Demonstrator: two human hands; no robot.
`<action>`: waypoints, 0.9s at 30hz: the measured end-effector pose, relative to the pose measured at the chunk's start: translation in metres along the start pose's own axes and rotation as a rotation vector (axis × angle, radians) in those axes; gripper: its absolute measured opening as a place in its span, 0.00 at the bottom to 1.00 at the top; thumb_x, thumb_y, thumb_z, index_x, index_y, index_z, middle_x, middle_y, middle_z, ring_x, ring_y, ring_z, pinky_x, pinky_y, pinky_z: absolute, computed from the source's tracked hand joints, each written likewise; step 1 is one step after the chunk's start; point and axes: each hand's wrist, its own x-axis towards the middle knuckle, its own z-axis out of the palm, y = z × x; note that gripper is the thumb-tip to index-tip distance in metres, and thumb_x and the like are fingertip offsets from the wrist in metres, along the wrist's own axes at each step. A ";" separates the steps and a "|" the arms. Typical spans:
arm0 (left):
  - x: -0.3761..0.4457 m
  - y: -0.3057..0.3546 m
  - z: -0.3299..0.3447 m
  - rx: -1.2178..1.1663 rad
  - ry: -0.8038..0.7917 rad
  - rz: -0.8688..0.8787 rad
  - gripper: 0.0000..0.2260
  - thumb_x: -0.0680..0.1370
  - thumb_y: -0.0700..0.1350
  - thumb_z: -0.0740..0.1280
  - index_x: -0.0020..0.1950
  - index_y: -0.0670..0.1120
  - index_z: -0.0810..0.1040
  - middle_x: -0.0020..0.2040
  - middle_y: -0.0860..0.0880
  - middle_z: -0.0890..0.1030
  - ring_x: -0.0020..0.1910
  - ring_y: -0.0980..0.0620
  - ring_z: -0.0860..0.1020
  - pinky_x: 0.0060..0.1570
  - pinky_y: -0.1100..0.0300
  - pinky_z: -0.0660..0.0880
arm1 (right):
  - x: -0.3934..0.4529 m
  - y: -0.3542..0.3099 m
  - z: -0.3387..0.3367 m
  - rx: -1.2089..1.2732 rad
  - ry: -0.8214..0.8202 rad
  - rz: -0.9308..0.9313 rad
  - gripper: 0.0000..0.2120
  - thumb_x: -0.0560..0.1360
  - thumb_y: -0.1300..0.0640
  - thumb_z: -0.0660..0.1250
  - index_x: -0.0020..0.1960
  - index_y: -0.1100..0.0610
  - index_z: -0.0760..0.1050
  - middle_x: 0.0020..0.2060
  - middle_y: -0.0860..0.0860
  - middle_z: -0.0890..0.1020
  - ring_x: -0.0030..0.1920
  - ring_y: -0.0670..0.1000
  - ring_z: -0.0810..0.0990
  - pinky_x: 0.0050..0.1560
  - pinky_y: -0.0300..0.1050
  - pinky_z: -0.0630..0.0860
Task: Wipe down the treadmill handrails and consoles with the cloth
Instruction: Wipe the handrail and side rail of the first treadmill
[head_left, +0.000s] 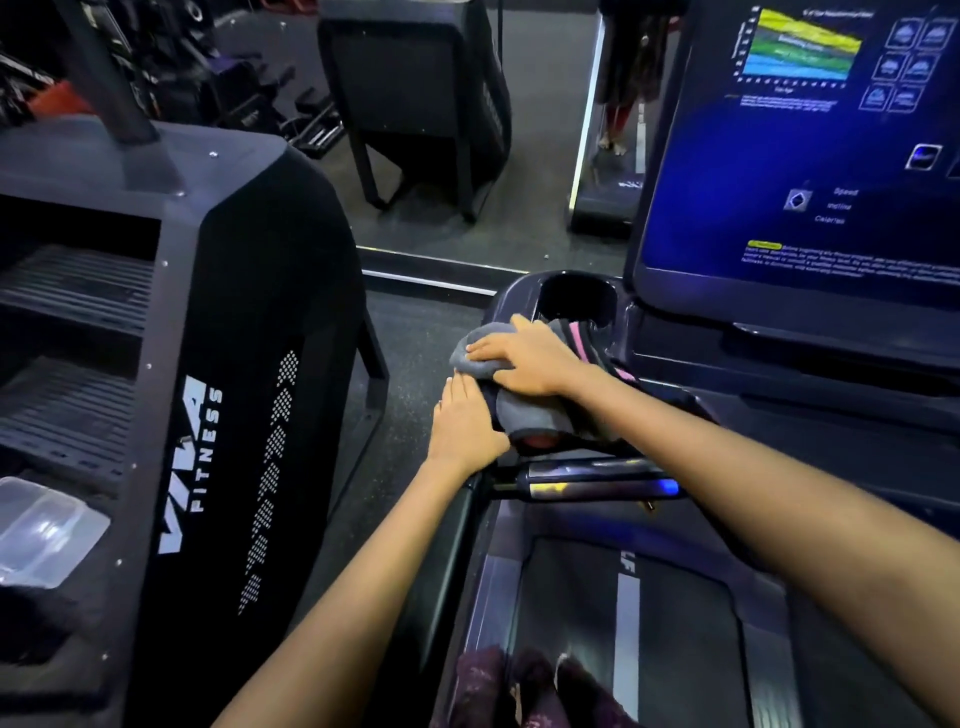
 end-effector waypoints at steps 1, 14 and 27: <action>-0.003 -0.003 -0.004 -0.085 -0.027 -0.006 0.46 0.65 0.55 0.70 0.75 0.39 0.52 0.74 0.41 0.60 0.73 0.43 0.60 0.68 0.46 0.64 | -0.002 0.001 0.002 0.058 0.001 -0.020 0.22 0.74 0.50 0.55 0.67 0.41 0.70 0.68 0.41 0.70 0.55 0.57 0.70 0.55 0.51 0.68; -0.073 -0.036 -0.057 -1.519 -0.132 -0.488 0.35 0.78 0.66 0.46 0.73 0.40 0.61 0.74 0.39 0.63 0.72 0.45 0.64 0.73 0.52 0.57 | -0.014 -0.022 -0.016 0.264 -0.047 -0.081 0.20 0.75 0.65 0.61 0.65 0.53 0.75 0.66 0.48 0.74 0.56 0.50 0.71 0.59 0.35 0.58; -0.153 0.013 -0.035 -0.885 0.029 -0.456 0.29 0.82 0.58 0.43 0.76 0.39 0.54 0.76 0.45 0.60 0.74 0.51 0.59 0.66 0.65 0.55 | -0.029 -0.056 -0.007 0.124 -0.076 -0.047 0.22 0.74 0.58 0.59 0.65 0.41 0.72 0.66 0.45 0.74 0.60 0.56 0.69 0.62 0.52 0.67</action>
